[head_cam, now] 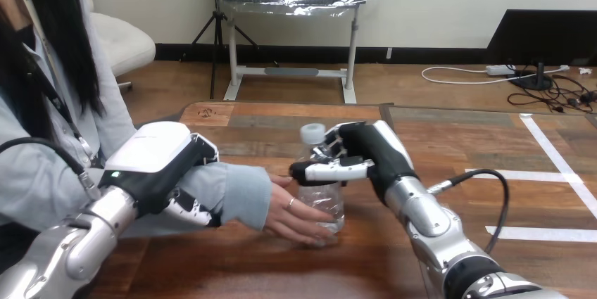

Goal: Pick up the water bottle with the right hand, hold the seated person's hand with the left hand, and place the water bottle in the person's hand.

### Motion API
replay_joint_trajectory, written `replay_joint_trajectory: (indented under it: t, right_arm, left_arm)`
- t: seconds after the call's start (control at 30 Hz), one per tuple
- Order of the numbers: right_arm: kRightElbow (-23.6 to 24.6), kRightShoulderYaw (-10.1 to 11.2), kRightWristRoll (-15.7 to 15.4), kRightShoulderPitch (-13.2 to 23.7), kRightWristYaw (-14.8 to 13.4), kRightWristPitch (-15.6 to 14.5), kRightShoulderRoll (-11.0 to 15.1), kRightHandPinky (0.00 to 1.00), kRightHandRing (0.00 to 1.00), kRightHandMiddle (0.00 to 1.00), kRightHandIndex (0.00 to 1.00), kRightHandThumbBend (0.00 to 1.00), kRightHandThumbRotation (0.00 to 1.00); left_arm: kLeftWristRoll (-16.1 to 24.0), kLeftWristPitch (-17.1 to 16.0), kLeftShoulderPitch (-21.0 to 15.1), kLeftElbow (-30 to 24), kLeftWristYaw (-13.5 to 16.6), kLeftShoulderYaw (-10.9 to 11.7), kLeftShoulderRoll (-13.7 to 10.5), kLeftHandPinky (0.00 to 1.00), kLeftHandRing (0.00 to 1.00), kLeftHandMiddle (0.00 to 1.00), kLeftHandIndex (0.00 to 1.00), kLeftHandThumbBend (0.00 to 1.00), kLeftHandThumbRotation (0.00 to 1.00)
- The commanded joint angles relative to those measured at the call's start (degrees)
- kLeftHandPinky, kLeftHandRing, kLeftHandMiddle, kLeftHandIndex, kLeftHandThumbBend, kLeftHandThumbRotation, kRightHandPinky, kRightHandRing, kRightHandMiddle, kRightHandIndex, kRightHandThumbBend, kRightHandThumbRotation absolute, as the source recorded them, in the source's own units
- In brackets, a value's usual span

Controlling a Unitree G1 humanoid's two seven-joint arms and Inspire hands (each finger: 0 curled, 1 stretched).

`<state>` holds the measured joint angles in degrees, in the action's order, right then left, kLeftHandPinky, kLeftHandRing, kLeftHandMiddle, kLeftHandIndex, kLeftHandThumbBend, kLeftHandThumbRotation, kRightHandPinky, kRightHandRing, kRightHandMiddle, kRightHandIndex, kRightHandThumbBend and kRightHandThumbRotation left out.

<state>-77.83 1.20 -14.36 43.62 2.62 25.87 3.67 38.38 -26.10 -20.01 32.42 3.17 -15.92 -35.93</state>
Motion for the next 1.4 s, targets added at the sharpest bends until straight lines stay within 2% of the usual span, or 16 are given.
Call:
replay_joint_trajectory:
  t: [0.0,0.13,0.23,0.33,0.43,0.63,0.97,1.37]
  right_arm:
    - [1.94,-0.63,0.23,5.43,1.25,4.37,-0.77,0.2,0.25,0.34,0.38,0.82,0.0]
    - [2.18,-0.69,0.76,5.14,2.45,4.96,-1.2,0.2,0.25,0.34,0.39,0.81,0.0]
    - [2.53,-0.89,0.76,4.74,2.36,6.13,-1.57,0.2,0.25,0.33,0.39,0.82,0.0]
    - [2.71,0.01,2.17,4.25,4.87,7.63,-2.08,0.2,0.24,0.33,0.38,0.82,0.0]
    - [3.03,-0.83,1.44,3.87,4.61,8.66,-1.98,0.2,0.24,0.33,0.39,0.81,0.0]
    - [3.52,-0.37,2.49,3.2,6.21,9.72,-2.35,0.19,0.23,0.32,0.39,0.82,0.0]
    - [4.78,0.44,5.0,2.01,9.57,12.07,-2.67,0.19,0.24,0.33,0.38,0.81,0.01]
    - [6.54,1.22,8.89,1.01,13.52,14.41,-3.06,0.2,0.24,0.34,0.37,0.82,0.02]
  left_arm:
    - [-1.62,-1.3,-8.5,-0.26,2.36,1.39,2.12,0.27,0.29,0.34,0.35,0.81,0.0]
    - [-1.2,-0.97,-8.45,-0.4,2.51,1.28,2.49,0.27,0.29,0.34,0.35,0.81,0.0]
    - [-1.03,-1.25,-8.63,-0.1,2.57,1.16,2.64,0.27,0.29,0.35,0.35,0.81,0.0]
    - [-0.79,-1.41,-8.61,0.1,2.75,1.07,2.75,0.28,0.3,0.35,0.36,0.81,0.0]
    - [-0.84,-0.71,-8.58,-0.15,2.04,1.05,2.93,0.28,0.3,0.35,0.36,0.81,0.0]
    - [-0.71,-0.82,-8.81,0.35,2.45,0.93,3.3,0.27,0.3,0.35,0.36,0.81,0.0]
    - [-1.4,-1.14,-9.18,1.63,2.24,0.92,3.89,0.26,0.3,0.36,0.36,0.82,0.0]
    - [-0.54,-2.51,-9.94,4.21,4.05,0.39,4.31,0.25,0.3,0.36,0.37,0.84,0.0]
